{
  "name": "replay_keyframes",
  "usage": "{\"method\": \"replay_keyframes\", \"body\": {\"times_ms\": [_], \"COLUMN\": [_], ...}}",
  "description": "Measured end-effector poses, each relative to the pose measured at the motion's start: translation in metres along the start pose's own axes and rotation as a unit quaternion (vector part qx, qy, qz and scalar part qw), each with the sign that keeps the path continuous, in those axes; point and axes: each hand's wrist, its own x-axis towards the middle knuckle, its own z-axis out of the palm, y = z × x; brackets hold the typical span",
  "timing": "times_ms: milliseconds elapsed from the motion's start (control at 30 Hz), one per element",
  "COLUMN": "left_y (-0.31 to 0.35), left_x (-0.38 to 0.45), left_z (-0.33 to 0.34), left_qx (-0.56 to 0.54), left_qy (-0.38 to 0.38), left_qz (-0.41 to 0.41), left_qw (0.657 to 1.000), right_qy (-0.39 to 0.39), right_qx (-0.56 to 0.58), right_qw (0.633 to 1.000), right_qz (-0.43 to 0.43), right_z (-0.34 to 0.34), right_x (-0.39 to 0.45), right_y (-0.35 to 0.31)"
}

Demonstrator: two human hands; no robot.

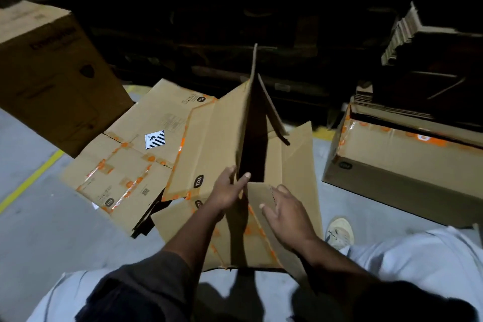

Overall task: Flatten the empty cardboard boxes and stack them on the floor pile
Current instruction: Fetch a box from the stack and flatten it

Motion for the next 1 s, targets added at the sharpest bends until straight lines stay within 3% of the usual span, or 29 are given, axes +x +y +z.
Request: {"method": "replay_keyframes", "body": {"times_ms": [100,233,367,433,500,567,667,767,900,1000], "left_y": [-0.011,-0.031,-0.077,-0.083,-0.082,-0.084,-0.087,-0.084,-0.12,-0.107], "left_x": [-0.008,-0.013,-0.037,-0.049,-0.051,-0.047,-0.048,-0.051,-0.041,-0.053], "left_z": [0.005,0.015,0.028,0.023,0.014,0.006,-0.002,-0.008,-0.014,-0.023], "left_qx": [0.036,0.055,0.05,0.035,-0.042,-0.169,-0.402,-0.448,-0.514,-0.523], "left_qy": [-0.027,0.068,0.231,0.328,0.369,0.366,0.335,0.305,0.2,0.159], "left_qz": [0.027,0.02,-0.132,-0.202,-0.312,-0.374,-0.343,-0.326,-0.32,-0.327], "left_qw": [0.999,0.996,0.963,0.922,0.875,0.835,0.78,0.775,0.77,0.771], "right_qy": [0.052,0.083,0.136,0.151,0.142,0.132,0.127,0.117,0.108,0.099], "right_qx": [0.043,0.193,0.322,0.359,0.379,0.388,0.408,0.398,0.374,0.288], "right_qw": [0.997,0.97,0.91,0.883,0.863,0.853,0.843,0.845,0.843,0.855], "right_qz": [0.034,0.121,0.221,0.26,0.304,0.323,0.327,0.338,0.371,0.419], "right_z": [-0.002,0.0,-0.01,-0.013,-0.01,-0.006,0.0,0.0,0.005,0.005], "right_x": [0.009,0.022,0.035,0.044,0.054,0.061,0.068,0.07,0.066,0.055], "right_y": [0.004,0.003,0.003,0.013,0.026,0.028,0.029,0.029,0.034,0.038]}}
